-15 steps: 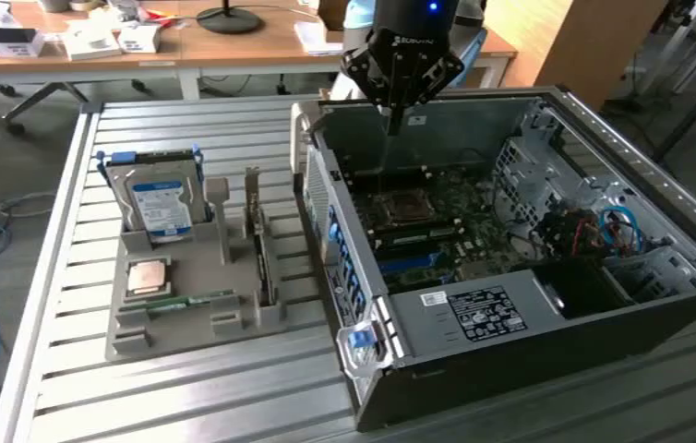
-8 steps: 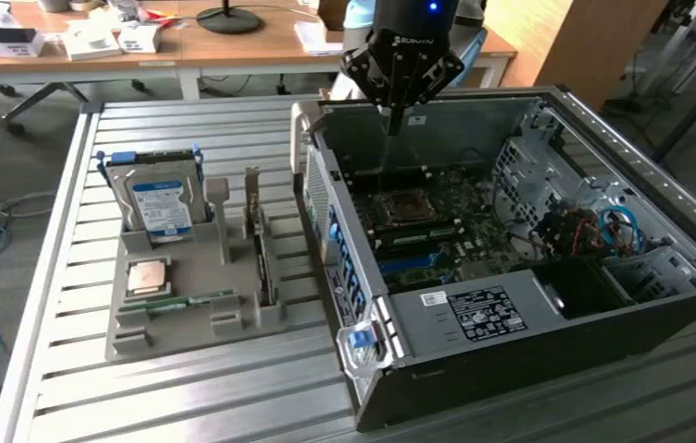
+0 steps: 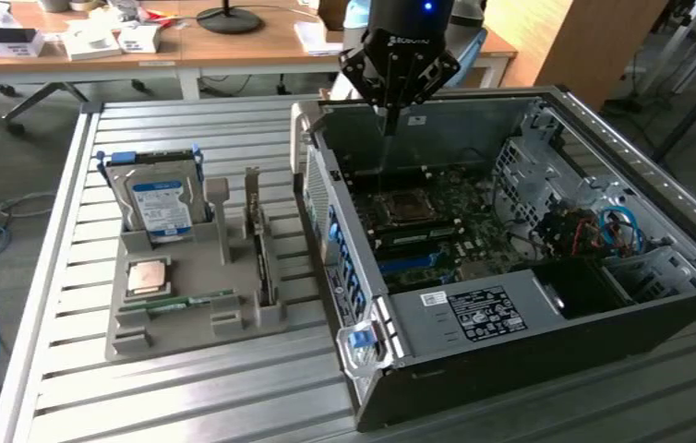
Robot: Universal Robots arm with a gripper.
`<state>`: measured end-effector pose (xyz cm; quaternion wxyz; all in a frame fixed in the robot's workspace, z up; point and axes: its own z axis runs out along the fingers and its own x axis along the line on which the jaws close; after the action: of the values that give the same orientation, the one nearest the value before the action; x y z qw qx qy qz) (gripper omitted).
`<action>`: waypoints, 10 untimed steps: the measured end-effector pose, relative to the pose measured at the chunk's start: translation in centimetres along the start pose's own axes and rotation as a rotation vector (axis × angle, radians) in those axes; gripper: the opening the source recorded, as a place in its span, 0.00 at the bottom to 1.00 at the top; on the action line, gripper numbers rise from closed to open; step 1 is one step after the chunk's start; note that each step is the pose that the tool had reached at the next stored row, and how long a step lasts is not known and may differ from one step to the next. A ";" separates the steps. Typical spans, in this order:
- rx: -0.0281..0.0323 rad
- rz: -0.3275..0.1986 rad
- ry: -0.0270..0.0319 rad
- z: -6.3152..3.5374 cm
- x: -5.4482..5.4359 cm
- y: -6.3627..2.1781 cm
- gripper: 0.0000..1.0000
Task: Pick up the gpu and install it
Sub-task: 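Reach for the gpu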
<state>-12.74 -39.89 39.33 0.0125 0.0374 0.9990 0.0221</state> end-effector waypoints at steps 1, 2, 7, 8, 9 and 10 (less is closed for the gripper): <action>0.0000 0.000 0.0000 0.00 0.2 -0.01 0.11; 0.0000 0.000 0.0000 -0.01 0.4 -0.02 0.11; -0.0002 0.000 -0.0001 -0.01 1.1 -0.06 0.11; -0.0001 0.000 -0.0001 -0.02 1.2 -0.05 0.11; 0.0000 0.000 0.0000 -0.02 1.3 -0.05 0.11; 0.0000 0.000 0.0000 -0.03 1.5 -0.05 0.11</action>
<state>-14.19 -39.83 39.32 0.0125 0.0375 0.9990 0.0221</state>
